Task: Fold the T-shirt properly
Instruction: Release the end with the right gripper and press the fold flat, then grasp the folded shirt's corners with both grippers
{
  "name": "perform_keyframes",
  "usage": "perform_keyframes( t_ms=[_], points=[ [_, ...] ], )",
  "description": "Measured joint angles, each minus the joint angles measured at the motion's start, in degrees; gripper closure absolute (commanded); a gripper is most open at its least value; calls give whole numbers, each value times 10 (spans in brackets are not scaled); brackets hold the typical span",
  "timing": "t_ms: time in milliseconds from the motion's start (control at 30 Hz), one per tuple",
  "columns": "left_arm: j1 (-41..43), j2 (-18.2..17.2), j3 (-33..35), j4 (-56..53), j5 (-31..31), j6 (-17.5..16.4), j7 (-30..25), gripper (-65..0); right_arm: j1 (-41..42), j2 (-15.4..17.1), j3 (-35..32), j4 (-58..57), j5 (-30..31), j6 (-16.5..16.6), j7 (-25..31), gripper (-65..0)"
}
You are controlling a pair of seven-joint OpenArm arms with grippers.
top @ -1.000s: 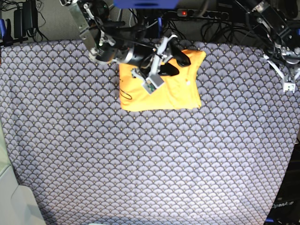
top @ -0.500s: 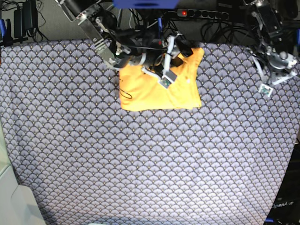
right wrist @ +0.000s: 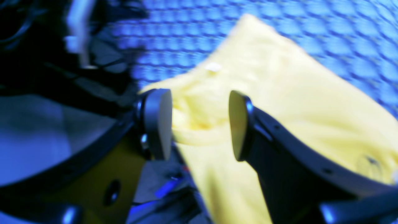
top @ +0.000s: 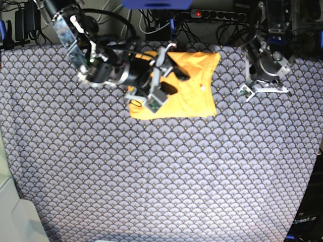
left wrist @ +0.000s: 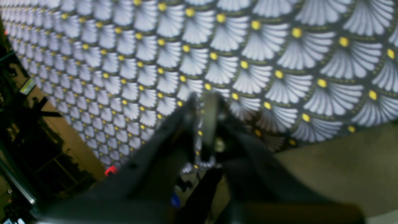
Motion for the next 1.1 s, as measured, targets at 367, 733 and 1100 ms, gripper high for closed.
perform_keyframes(
  t_ms=[367, 733, 1100],
  points=[
    [33, -32, 102, 27, 3, 0, -4, 0, 1, 9, 110, 1, -1, 0, -22, -15],
    [16, -32, 314, 21, 183, -1, -2, 0, 22, 18, 191, 0, -2, 1, -63, 0],
    [16, -59, 433, -5, 321, 0, -3, 0, 45, 21, 195, -1, 1, 1, -85, 0]
  ],
)
